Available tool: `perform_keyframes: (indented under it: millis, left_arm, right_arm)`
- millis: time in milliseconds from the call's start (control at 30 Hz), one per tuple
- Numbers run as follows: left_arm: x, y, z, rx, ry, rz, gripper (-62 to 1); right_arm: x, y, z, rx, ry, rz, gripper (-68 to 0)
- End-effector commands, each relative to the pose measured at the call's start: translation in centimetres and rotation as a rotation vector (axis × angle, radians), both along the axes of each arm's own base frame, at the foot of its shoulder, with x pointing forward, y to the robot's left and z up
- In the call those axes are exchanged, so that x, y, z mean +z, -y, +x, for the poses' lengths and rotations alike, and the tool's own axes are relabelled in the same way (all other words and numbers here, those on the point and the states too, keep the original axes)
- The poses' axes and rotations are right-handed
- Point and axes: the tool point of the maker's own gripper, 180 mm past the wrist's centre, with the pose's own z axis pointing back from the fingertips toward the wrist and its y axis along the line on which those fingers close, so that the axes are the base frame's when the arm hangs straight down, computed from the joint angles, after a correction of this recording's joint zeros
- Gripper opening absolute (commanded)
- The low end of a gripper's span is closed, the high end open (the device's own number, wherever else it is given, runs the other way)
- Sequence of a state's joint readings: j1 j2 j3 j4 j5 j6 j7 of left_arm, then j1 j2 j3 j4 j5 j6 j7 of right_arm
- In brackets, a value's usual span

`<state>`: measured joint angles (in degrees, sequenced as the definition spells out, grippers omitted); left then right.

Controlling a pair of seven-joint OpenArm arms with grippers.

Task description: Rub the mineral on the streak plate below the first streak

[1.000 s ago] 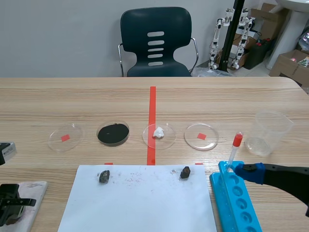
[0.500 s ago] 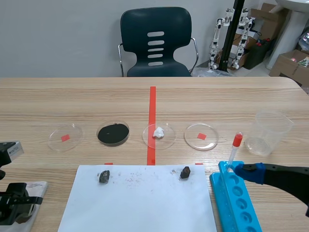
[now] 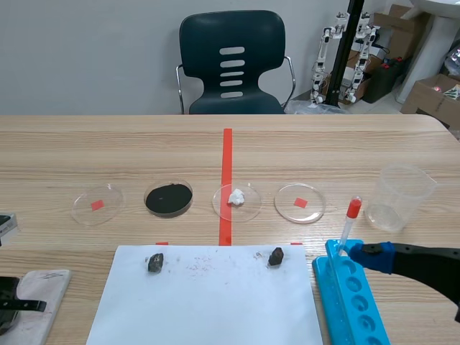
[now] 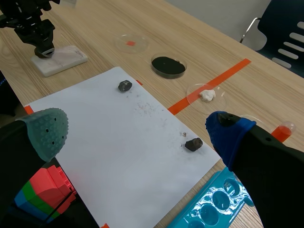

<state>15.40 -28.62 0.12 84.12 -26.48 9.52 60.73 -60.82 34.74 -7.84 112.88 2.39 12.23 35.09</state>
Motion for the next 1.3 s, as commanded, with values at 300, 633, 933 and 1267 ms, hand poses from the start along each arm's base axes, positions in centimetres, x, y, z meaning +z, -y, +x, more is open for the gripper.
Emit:
perform_keyframes:
  millis: [300,633,933,1267]
  left_arm:
    - [0.1,3.4,0.6,-0.028,0.036,-0.186,-50.9]
    - [0.1,4.0,0.6,-0.042,0.035,-0.217,-50.9]
    - [-0.1,0.5,-0.3,-0.01,-0.013,-0.019,-50.9]
    - [-0.2,0.4,-0.3,-0.001,-0.013,-0.012,-50.9]
  right_arm:
    - [1.1,-0.1,0.5,-0.008,0.032,0.024,-6.9]
    - [1.1,-0.1,0.5,-0.008,0.032,0.024,-6.9]
    - [1.1,-0.1,0.5,-0.008,0.032,0.024,-6.9]
    - [1.1,-0.1,0.5,-0.008,0.032,0.024,-6.9]
